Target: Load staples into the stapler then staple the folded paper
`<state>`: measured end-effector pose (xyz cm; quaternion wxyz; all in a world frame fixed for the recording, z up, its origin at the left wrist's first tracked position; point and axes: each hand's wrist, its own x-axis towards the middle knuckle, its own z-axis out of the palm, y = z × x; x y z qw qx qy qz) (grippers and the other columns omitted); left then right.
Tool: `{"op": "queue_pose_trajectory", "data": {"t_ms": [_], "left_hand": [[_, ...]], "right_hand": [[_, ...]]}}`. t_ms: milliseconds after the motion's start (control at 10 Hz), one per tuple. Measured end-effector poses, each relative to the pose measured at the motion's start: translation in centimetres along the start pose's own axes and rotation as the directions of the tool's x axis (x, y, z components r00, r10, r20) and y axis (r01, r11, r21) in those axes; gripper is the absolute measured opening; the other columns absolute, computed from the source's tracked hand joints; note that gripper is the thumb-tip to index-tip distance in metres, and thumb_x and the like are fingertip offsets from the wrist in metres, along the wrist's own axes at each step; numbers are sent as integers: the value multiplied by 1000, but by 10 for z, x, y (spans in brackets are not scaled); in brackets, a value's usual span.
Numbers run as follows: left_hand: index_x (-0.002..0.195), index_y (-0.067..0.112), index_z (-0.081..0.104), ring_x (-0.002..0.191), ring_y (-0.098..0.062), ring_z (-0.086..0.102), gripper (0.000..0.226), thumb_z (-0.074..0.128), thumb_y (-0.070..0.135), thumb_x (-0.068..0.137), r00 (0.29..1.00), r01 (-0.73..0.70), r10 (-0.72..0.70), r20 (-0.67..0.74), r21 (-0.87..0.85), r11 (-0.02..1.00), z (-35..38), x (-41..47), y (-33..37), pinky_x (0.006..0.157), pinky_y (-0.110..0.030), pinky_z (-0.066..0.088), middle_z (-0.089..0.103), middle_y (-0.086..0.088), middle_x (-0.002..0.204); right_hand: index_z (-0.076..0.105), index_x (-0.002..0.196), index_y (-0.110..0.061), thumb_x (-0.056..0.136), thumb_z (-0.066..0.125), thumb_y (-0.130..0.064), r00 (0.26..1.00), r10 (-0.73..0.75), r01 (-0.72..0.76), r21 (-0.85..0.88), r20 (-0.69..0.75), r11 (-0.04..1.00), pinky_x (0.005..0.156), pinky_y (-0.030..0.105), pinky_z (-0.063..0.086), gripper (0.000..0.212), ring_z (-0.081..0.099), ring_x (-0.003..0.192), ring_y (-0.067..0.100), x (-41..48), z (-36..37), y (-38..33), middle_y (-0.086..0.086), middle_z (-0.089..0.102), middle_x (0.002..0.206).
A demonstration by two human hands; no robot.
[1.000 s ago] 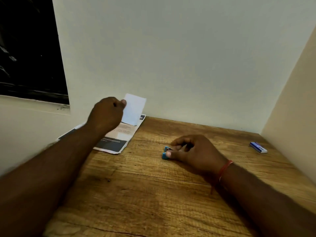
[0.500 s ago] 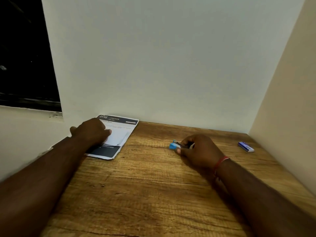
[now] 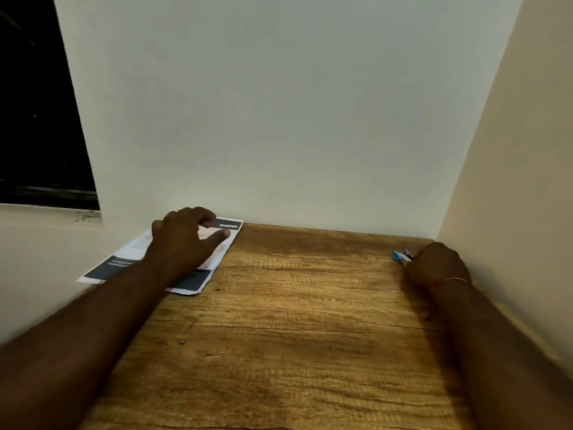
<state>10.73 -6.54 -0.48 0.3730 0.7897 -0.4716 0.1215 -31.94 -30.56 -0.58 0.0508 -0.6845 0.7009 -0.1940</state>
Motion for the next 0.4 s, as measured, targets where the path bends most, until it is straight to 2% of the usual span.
{"op": "queue_pose_trajectory", "data": {"t_ms": [100, 200, 300, 400], "left_hand": [[137, 31, 72, 128, -26, 67, 58, 77, 69, 94, 996, -72, 70, 53, 29, 997, 1, -10, 15, 112, -50, 36, 76, 5, 133], [156, 31, 58, 148, -26, 53, 78, 73, 74, 92, 986, -120, 119, 117, 8, 993, 4, -25, 35, 127, -50, 31, 65, 2, 155], [168, 32, 41, 161, -25, 38, 94, 67, 80, 92, 962, -228, 223, 154, 13, 974, 10, -44, 55, 134, -48, 24, 49, 3, 171], [172, 33, 30, 167, -23, 29, 102, 63, 85, 92, 939, -306, 300, 169, 4, 952, 12, -56, 65, 136, -46, 21, 39, 5, 177]], "right_hand": [[81, 115, -15, 76, 78, -48, 998, -66, 66, -26, -17, 997, 96, 46, 64, 51, 74, 104, 37, -13, -6, -7, 12, 78, 111], [63, 150, -19, 88, 75, -68, 962, -267, 262, -80, -61, 962, 117, 50, 47, 79, 55, 141, 43, -45, -9, -35, 16, 63, 150], [39, 167, -21, 88, 61, -86, 860, -500, 501, -15, -104, 865, 128, 55, 33, 105, 35, 158, 38, -90, -6, -71, 11, 44, 169], [15, 175, -23, 88, 43, -94, 742, -660, 665, -1, -113, 747, 135, 55, 17, 115, 12, 170, 30, -127, 8, -101, 6, 21, 182]]}}
